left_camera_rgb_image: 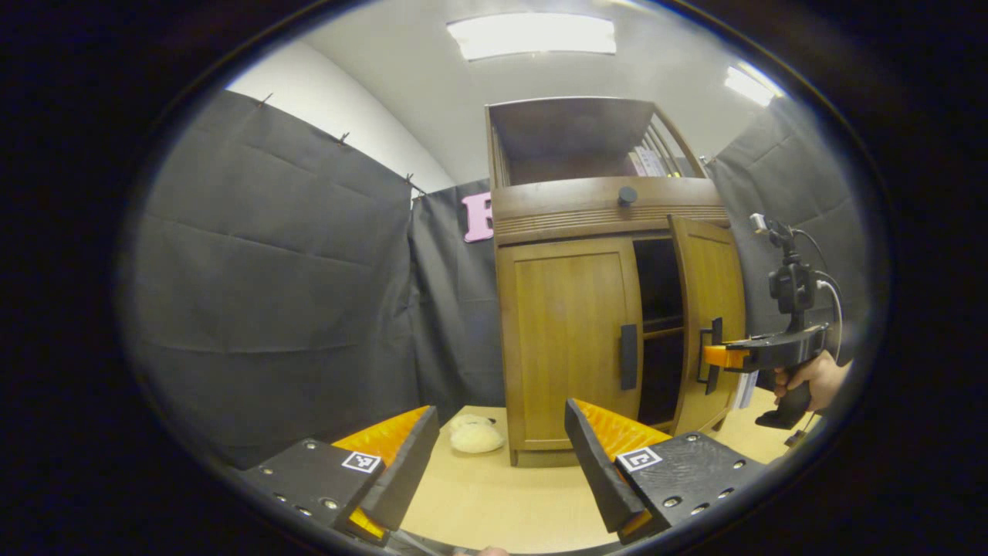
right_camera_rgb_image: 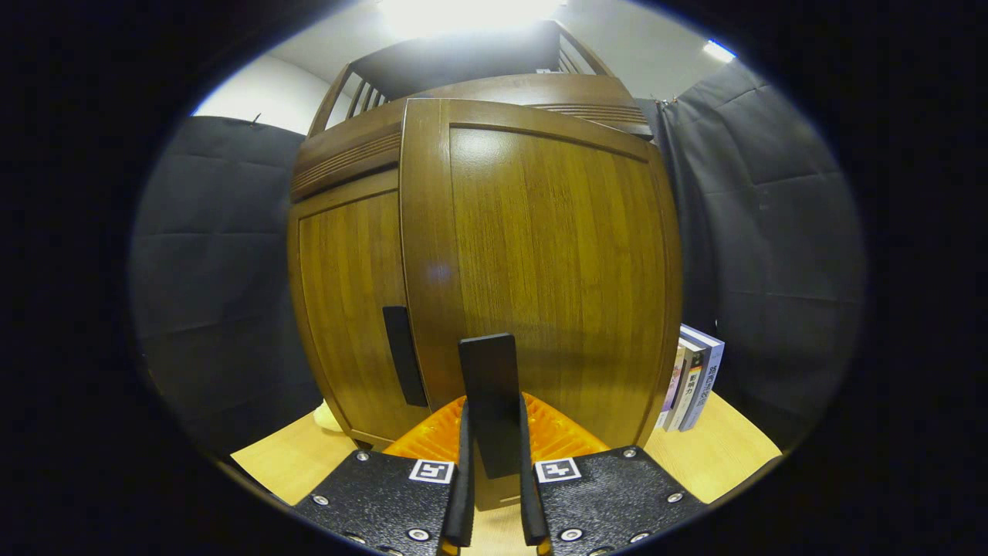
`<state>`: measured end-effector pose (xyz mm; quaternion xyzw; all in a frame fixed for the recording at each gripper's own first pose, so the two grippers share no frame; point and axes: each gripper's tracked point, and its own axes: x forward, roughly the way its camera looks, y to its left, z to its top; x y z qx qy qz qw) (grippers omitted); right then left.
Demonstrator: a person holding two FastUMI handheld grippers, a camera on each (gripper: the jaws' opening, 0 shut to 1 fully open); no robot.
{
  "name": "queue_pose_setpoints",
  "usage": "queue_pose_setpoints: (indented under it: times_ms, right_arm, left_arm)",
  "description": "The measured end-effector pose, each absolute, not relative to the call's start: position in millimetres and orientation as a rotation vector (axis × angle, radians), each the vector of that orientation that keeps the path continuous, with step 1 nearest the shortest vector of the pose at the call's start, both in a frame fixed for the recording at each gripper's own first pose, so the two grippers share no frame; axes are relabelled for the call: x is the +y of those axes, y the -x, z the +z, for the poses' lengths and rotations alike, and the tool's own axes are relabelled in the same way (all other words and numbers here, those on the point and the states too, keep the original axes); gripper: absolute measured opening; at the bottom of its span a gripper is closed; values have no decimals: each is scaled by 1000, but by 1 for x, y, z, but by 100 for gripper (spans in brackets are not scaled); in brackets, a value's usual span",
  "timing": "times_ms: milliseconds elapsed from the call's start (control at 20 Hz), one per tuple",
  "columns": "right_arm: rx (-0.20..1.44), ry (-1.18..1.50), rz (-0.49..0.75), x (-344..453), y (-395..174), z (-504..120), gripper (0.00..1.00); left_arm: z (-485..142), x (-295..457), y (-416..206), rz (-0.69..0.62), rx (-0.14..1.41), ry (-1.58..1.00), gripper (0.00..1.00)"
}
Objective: Open the right door of the double-door shoe cabinet with the right hand, and open the left door with the left hand.
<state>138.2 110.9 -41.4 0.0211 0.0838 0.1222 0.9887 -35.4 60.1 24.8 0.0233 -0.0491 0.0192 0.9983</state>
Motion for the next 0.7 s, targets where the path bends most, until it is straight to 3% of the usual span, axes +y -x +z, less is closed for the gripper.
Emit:
queue_pose_setpoints:
  times_ms: [550,600,700]
  right_arm:
    - [179,-64,190,75,-100,-37,24]
    - [181,-71,184,71,-97,-38,23]
    - [177,-82,175,63,-92,-39,19]
  left_arm:
    - [23,46,31,-62,-101,-34,99]
    - [23,45,31,-70,-101,-34,94]
    - [23,43,31,-86,-102,-32,99]
